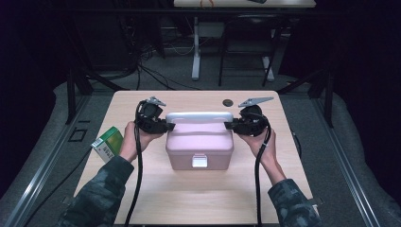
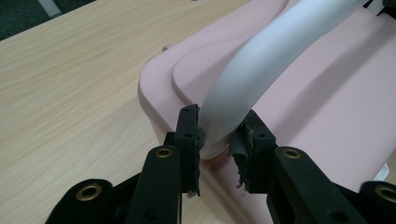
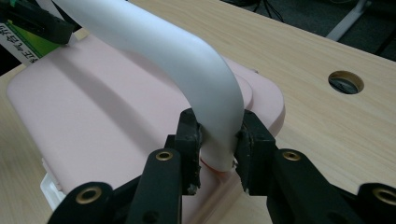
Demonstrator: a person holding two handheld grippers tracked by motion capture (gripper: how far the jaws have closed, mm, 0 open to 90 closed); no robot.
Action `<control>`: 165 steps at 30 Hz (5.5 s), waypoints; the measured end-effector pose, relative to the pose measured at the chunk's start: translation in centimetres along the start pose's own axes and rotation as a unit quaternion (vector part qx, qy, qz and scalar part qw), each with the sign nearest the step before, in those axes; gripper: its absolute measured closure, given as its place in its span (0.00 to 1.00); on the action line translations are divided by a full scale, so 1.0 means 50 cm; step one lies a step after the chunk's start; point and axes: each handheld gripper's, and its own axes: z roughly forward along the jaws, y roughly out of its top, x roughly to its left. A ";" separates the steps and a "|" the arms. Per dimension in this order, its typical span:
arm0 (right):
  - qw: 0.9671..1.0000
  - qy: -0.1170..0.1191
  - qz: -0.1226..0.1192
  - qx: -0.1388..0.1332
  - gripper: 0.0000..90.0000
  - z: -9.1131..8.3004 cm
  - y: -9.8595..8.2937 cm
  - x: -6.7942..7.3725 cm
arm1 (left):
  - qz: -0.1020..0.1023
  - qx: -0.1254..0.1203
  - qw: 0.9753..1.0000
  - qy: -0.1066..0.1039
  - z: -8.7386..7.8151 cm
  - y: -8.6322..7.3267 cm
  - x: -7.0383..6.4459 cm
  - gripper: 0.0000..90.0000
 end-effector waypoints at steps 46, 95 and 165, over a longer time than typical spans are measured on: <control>0.985 0.024 -0.108 0.132 0.78 -0.038 0.005 0.127 | 0.121 0.147 0.982 -0.022 -0.056 -0.014 -0.065 0.79; 0.995 0.031 -0.074 0.066 0.82 -0.041 0.006 0.099 | -0.014 0.064 0.998 -0.018 -0.124 -0.188 -0.007 0.19; 0.998 0.011 -0.041 0.045 0.76 -0.032 0.113 0.042 | -0.024 0.033 0.998 -0.040 -0.050 -0.196 -0.072 0.67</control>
